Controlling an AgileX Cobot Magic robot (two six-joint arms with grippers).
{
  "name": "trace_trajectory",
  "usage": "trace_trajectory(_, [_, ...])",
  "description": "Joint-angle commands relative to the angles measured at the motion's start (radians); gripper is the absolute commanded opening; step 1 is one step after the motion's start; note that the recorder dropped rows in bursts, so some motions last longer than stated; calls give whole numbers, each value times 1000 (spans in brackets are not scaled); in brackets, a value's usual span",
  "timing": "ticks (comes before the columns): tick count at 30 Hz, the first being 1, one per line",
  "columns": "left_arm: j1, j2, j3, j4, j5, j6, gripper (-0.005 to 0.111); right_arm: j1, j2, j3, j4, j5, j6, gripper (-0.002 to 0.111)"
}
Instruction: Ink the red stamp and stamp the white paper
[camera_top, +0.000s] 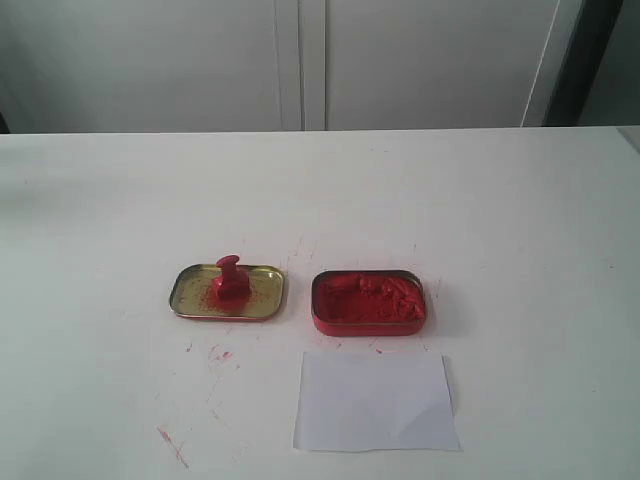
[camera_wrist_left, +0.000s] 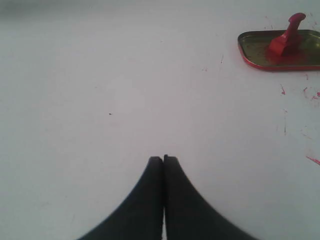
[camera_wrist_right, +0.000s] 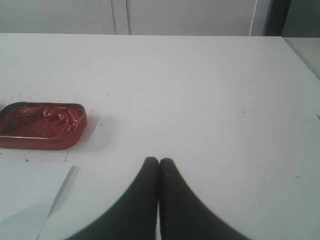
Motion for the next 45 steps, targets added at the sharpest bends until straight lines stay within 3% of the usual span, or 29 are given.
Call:
trace_trajectory(1, [4, -5, 9, -11, 8, -3, 0, -4, -5, 5, -2, -14, 2, 0])
trace_trajectory(21, [4, -5, 9, 26, -39, -1, 0, -4, -5, 5, -2, -14, 2, 0])
trace_trajectory(33, [4, -5, 9, 26, -453, -1, 0, -4, -5, 5, -2, -14, 2, 0])
trace_trajectory(45, [4, -5, 9, 26, -497, 58, 0, -4, -5, 5, -2, -14, 2, 0])
